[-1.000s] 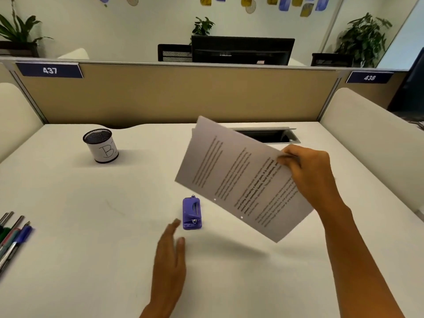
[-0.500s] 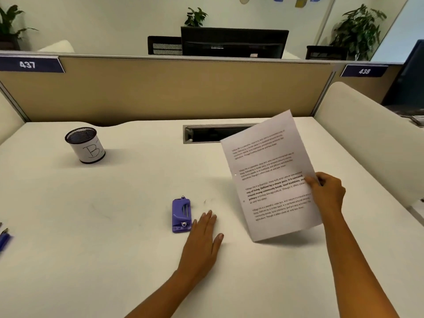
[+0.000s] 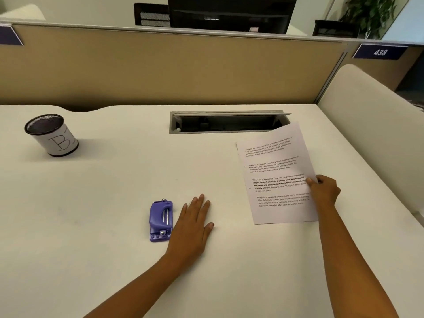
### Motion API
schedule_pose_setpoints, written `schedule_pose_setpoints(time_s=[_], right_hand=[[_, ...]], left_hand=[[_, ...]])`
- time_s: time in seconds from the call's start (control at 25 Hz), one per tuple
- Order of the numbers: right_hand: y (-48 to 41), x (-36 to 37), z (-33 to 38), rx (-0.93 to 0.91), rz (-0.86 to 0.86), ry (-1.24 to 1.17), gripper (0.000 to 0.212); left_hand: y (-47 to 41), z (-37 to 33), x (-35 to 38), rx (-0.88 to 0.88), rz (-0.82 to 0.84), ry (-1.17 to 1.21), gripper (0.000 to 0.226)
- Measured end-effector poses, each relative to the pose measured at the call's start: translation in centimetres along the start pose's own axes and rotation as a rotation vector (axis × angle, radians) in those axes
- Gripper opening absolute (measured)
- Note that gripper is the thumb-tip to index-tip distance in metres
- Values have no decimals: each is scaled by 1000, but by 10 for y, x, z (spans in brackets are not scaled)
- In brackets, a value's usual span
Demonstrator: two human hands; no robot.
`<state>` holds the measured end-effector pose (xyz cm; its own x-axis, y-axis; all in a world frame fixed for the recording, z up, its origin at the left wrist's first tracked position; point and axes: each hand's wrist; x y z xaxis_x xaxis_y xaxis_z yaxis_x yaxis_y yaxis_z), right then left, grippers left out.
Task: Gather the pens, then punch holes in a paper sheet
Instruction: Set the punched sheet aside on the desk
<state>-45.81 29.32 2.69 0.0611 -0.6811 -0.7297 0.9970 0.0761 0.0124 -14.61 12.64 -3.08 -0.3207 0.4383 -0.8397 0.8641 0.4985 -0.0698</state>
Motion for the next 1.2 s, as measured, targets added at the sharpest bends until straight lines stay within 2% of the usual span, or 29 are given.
schedule_pose_setpoints(time_s=[0.12,0.44,0.84,1.04,1.2], right_hand=[[-23,9,4,-9,-50,43,19],[-63,28,6,130,-162,137,32],[-67,38,8,130,-243,311,33],[-36,42,11,-84,-340,253,37],[9,42,25,-349,-380,206,37]], left_hand=[[-3,3,3,5,10,-60,60],[-3,2,4,-25,28,-66,60],[-2,0,1,-49,54,-44,60],[-5,-7,-6,-60,67,12,58],[-6,-16,-22,-176,12,256,53]])
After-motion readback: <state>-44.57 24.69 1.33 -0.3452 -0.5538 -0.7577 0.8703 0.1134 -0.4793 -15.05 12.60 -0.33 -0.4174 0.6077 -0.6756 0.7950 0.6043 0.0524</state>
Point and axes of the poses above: each hand's wrist, its own y-axis away from the middle knuckle, its own x-axis out of the palm, z = x × y, and after that the axes turned 8 degrees about y, right-handed
